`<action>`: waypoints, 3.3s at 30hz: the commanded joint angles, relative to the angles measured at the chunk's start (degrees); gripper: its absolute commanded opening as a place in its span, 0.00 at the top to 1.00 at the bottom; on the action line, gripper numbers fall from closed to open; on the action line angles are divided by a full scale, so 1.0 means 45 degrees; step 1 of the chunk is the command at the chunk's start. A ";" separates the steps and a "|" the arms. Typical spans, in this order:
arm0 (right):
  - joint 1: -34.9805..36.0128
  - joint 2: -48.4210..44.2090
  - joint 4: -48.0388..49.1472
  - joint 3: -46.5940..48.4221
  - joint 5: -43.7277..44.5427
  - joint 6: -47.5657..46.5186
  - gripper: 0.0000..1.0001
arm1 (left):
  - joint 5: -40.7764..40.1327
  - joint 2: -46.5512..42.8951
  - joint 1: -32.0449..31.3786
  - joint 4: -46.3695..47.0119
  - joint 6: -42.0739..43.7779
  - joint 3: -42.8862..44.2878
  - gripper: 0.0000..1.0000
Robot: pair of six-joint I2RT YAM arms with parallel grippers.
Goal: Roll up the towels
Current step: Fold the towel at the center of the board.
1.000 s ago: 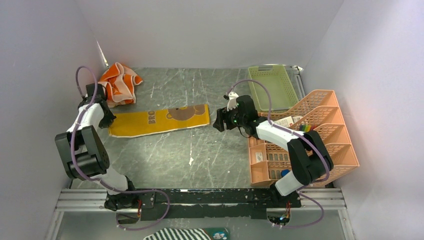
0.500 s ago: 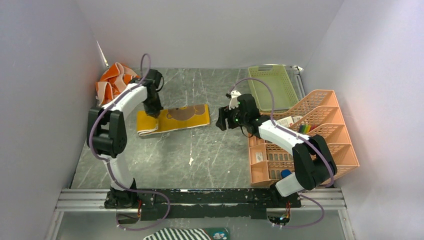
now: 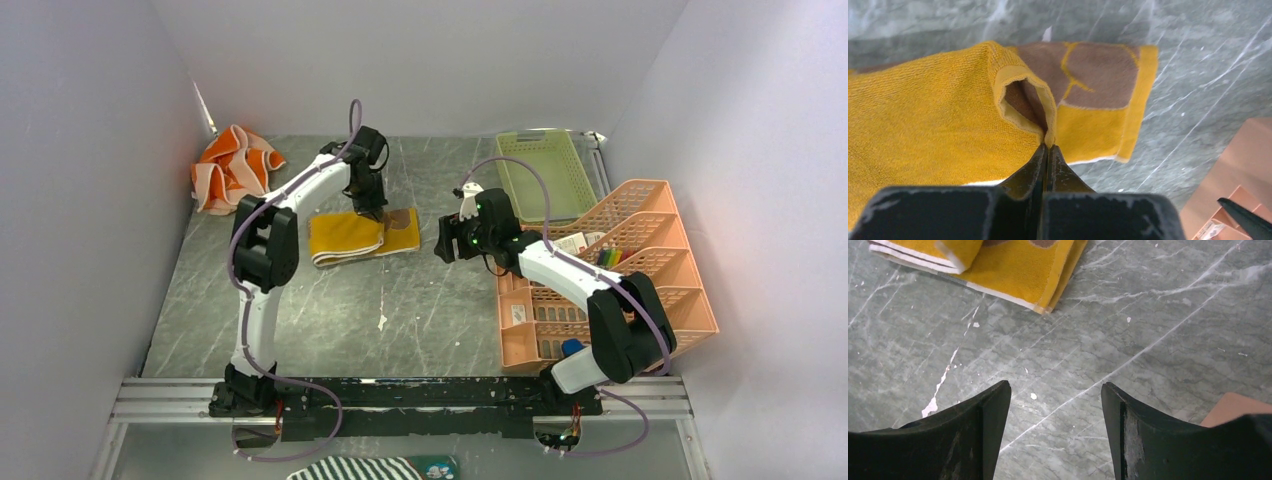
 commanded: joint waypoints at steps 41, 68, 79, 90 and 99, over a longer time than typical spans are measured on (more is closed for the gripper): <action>0.0050 0.0183 0.0008 -0.0121 -0.0123 -0.0073 0.32 | 0.0203 -0.0768 -0.0736 0.3057 -0.2390 -0.0504 0.93; 0.0688 0.2048 0.5375 0.1562 -0.2636 0.1452 0.30 | -0.1225 -0.8099 0.0053 1.0169 -0.1907 -0.8759 0.00; 0.0694 0.8643 0.7960 0.5721 -0.4681 0.4198 0.30 | 0.0878 -0.7699 0.2823 1.7456 -0.2677 -1.3823 0.02; 0.0381 0.9914 0.5173 0.5967 -0.3171 0.3650 0.30 | 0.0867 -0.5926 0.3522 1.7438 -0.2555 -1.4924 0.05; 0.0225 1.0382 0.3555 0.6764 -0.2656 0.2957 0.30 | 0.1543 -0.5864 0.3619 1.7179 -0.2373 -1.5795 0.07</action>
